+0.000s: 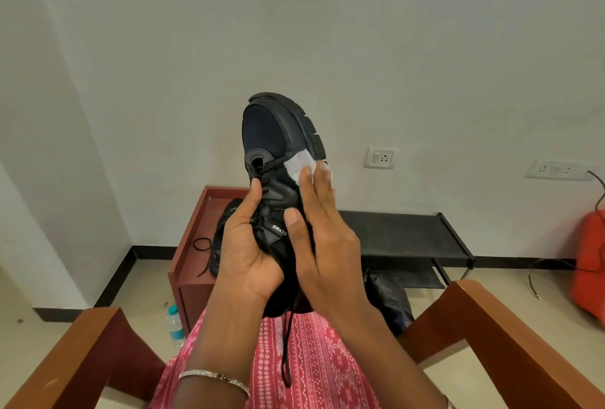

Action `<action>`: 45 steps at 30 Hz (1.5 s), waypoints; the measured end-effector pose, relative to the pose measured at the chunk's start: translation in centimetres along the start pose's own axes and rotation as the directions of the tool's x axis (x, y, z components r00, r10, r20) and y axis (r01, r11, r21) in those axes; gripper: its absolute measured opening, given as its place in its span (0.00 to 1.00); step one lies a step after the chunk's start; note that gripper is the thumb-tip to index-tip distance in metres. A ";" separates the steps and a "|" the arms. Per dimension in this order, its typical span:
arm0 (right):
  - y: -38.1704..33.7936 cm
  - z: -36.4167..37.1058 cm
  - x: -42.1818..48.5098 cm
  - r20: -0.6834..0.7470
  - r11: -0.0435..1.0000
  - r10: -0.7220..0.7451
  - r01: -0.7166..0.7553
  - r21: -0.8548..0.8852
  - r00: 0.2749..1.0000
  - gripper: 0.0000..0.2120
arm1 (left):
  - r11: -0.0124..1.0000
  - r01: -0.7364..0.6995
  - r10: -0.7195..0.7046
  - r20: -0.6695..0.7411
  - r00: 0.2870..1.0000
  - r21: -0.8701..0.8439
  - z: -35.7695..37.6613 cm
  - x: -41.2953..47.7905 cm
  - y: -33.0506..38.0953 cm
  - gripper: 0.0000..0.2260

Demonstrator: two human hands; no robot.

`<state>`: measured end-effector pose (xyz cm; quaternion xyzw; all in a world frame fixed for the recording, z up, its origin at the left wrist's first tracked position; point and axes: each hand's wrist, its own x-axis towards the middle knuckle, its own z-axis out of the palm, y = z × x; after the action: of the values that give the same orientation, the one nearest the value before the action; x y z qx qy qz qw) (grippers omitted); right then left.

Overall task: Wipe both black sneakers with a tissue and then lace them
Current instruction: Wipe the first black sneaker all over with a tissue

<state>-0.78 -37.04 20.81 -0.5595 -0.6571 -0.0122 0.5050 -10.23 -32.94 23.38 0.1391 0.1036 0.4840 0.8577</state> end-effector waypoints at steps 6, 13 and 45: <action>-1.0 0.5 -6.2 0.034 0.993 -0.068 0.065 0.096 0.997 0.24 | 0.997 0.038 -0.036 -0.044 0.998 0.064 -1.0 0.8 0.7 0.24; -1.9 1.1 -2.9 0.067 0.991 -0.131 0.130 0.015 0.989 0.22 | 0.911 -0.116 0.129 -0.007 0.992 0.396 -3.7 -2.0 -1.3 0.15; 0.6 0.4 -3.2 -0.196 0.999 0.010 -0.003 0.034 0.981 0.17 | 0.996 -0.056 0.058 0.024 0.998 -0.074 -1.2 0.8 0.5 0.27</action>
<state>-1.04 -38.88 18.11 -0.5493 -0.6024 -0.0547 0.5765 -10.59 -31.83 22.42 0.1167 0.0707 0.5098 0.8494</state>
